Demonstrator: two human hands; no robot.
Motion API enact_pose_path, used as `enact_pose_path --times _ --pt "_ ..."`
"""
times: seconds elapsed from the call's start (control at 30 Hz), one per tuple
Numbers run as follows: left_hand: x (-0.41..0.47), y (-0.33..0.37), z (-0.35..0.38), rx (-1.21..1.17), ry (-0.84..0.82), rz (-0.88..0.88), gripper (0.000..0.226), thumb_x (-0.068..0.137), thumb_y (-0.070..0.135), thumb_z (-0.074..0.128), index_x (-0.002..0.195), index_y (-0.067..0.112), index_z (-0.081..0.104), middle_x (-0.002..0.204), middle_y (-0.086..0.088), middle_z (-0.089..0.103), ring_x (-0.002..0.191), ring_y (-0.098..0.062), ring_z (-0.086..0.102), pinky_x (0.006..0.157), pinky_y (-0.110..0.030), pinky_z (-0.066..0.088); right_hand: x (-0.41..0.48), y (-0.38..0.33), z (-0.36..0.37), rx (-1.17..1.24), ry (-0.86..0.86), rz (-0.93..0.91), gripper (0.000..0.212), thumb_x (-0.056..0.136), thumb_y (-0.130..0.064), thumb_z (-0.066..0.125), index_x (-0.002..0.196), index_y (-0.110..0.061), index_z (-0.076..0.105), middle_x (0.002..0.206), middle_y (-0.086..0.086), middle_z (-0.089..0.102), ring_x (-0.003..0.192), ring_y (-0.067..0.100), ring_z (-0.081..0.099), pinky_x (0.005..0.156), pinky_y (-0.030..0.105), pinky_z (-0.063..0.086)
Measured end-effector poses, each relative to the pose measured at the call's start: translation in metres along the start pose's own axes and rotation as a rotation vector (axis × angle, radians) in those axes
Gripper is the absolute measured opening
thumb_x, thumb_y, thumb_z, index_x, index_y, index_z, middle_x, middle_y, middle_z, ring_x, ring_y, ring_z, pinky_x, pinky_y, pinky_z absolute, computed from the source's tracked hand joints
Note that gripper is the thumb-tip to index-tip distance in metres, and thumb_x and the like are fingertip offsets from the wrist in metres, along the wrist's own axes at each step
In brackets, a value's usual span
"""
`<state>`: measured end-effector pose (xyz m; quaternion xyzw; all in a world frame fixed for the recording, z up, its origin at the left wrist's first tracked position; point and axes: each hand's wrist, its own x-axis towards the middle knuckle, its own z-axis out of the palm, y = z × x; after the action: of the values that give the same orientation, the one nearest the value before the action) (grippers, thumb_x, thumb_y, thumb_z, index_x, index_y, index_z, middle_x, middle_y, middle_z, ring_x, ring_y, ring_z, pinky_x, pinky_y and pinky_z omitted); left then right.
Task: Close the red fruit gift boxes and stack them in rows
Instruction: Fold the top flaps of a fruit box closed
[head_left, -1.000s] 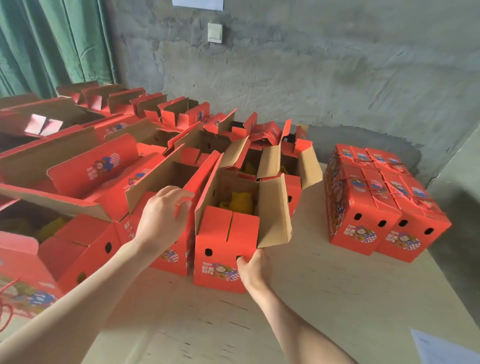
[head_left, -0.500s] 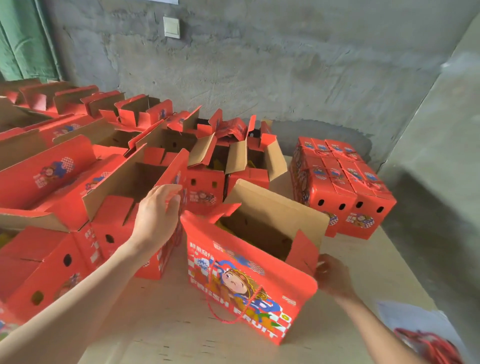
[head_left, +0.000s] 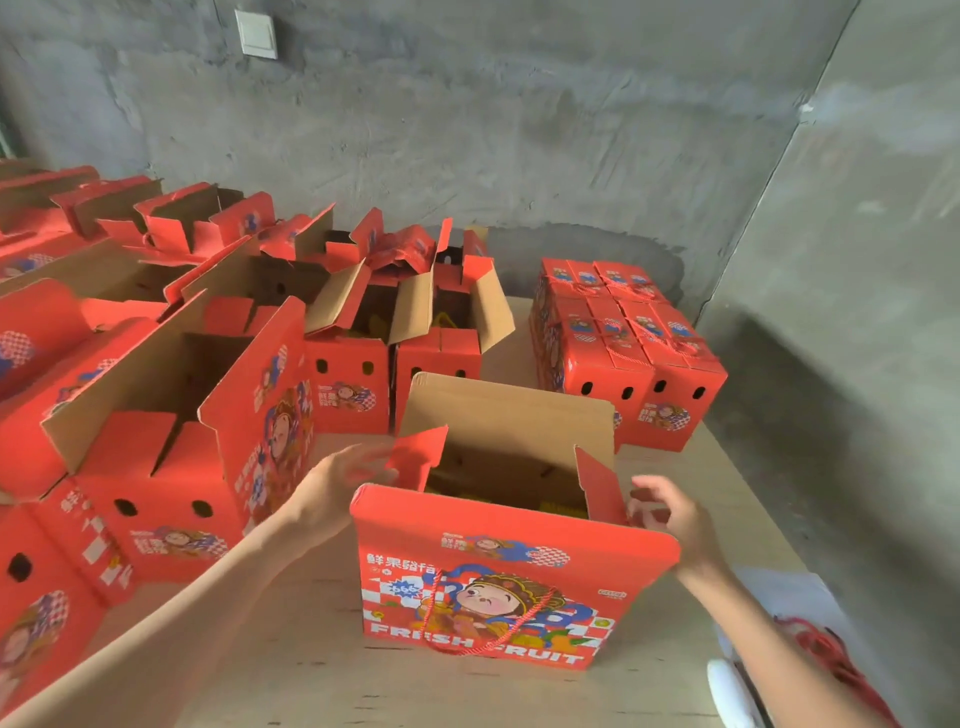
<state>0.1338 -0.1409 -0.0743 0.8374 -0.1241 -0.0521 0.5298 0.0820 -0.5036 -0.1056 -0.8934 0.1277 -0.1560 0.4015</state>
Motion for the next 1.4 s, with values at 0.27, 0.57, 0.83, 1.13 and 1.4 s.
enact_pose_path --times 0.27,0.57,0.83,1.13,1.4 --pt "0.031 -0.008 0.027 0.353 -0.110 0.083 0.047 0.094 0.019 0.055 0.139 0.013 0.043 0.148 -0.009 0.033 0.138 -0.023 0.030 0.112 -0.036 0.027 -0.011 -0.029 -0.010 -0.078 -0.517 -0.163 0.047 0.085 -0.044 0.064 0.129 -0.038 0.050 0.143 -0.018 0.030 0.134 -0.001 0.028 0.111 0.029 0.030" --pt "0.020 -0.028 0.039 0.245 -0.064 0.039 0.040 0.101 0.010 0.037 0.140 0.015 0.042 0.156 0.005 0.015 0.143 -0.016 0.019 0.106 -0.021 0.031 -0.023 0.003 0.000 -0.048 -0.230 -0.319 0.018 0.087 -0.020 0.066 0.100 -0.031 0.062 0.135 -0.013 0.044 0.124 -0.003 0.043 0.090 0.001 0.035" --pt "0.014 -0.027 0.045 0.303 0.058 0.019 0.040 0.099 0.003 0.038 0.137 0.011 0.048 0.155 0.001 0.022 0.142 -0.018 0.024 0.103 -0.019 0.028 -0.021 0.006 -0.021 -0.320 -0.437 -0.453 0.042 0.096 0.002 0.041 0.130 -0.020 0.055 0.146 -0.018 0.031 0.136 -0.002 0.031 0.108 0.006 0.022" --pt "0.009 -0.021 0.039 0.176 0.028 -0.044 0.040 0.098 -0.002 0.037 0.134 0.008 0.050 0.154 0.003 0.023 0.131 -0.019 0.041 0.095 -0.031 0.047 -0.014 -0.005 -0.043 -0.357 -0.837 -0.286 0.088 0.077 -0.039 0.073 0.146 -0.043 0.018 0.144 -0.045 -0.005 0.134 -0.021 0.001 0.111 0.012 0.016" --pt "-0.005 -0.017 0.033 -0.617 0.027 -0.274 0.037 0.101 0.020 0.037 0.136 0.023 0.048 0.108 -0.006 0.068 0.084 -0.024 0.063 0.062 -0.032 0.056 -0.018 -0.006 -0.036 0.019 -0.635 -0.066 0.033 0.076 -0.059 0.059 0.104 -0.042 0.065 0.106 -0.026 0.067 0.101 -0.007 0.060 0.089 0.021 0.043"
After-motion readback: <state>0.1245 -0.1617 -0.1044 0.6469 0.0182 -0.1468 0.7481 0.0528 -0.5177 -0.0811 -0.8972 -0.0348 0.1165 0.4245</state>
